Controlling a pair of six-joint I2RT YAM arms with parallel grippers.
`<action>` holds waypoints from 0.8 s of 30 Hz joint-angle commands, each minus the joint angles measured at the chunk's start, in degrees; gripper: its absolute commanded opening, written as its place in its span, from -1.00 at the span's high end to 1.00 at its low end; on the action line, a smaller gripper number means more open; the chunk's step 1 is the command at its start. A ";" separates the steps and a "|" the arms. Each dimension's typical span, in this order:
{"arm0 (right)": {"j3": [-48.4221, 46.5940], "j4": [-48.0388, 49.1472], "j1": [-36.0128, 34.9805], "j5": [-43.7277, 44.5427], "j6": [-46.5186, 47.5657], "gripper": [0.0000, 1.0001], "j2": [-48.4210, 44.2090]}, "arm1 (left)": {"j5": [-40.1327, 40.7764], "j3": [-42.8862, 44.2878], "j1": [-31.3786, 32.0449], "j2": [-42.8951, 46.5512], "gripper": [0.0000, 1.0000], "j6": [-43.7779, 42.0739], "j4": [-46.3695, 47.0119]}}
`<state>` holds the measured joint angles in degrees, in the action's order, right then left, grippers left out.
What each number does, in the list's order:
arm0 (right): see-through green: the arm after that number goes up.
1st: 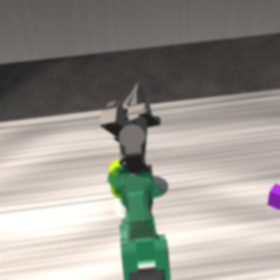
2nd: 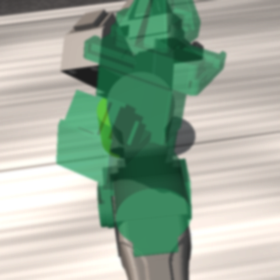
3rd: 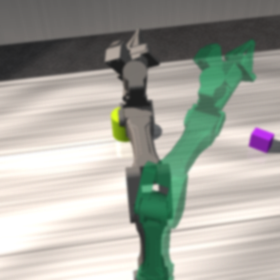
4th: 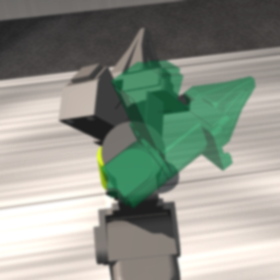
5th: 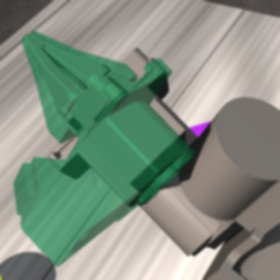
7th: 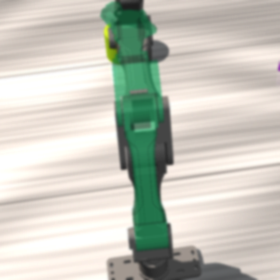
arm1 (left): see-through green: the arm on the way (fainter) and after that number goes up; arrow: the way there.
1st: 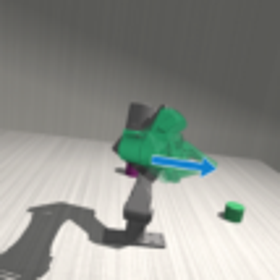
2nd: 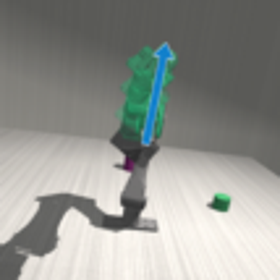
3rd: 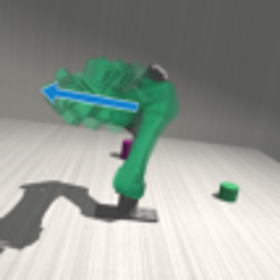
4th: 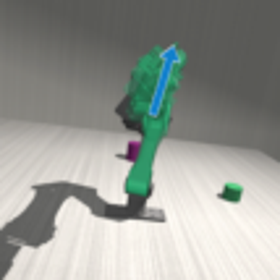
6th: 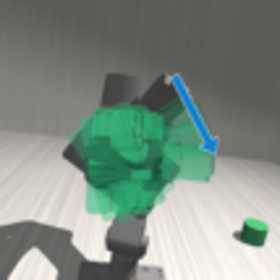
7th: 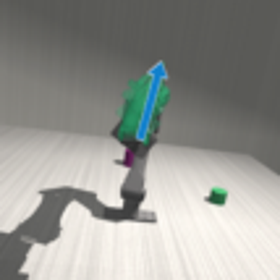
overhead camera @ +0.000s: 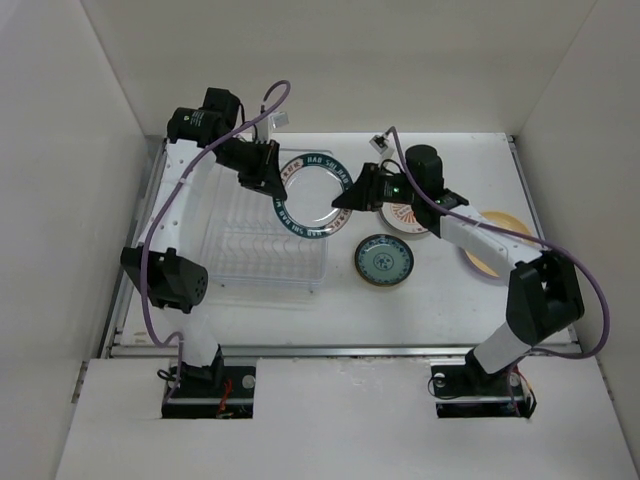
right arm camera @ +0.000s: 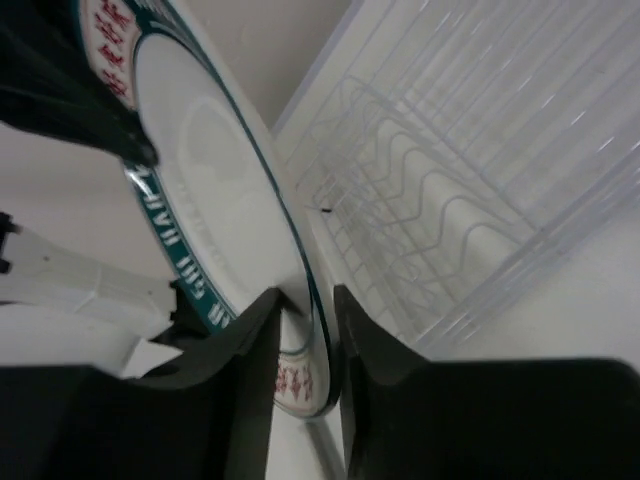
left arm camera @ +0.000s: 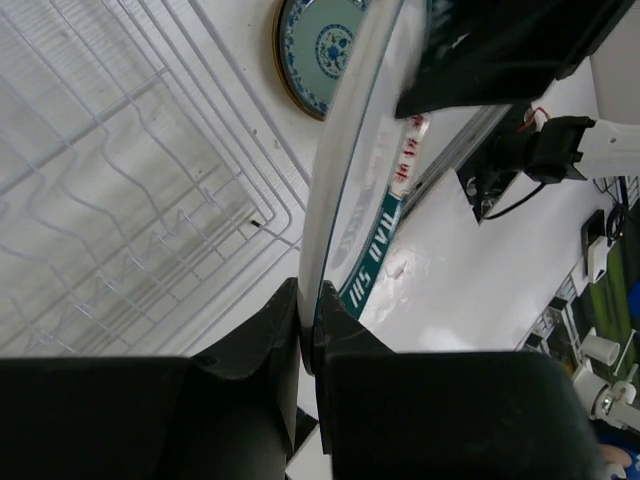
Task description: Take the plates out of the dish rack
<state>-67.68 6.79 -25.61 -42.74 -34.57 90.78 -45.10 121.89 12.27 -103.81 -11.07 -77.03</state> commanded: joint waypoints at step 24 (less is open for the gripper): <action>4.49 -13.75 25.42 15.91 -10.89 1.00 -1.75 | 67.60 -3.84 -1.71 0.20 -1.00 15.03 5.24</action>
<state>-62.92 3.99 -3.31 -36.05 -47.99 91.44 9.74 120.22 13.50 -104.38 1.13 -70.96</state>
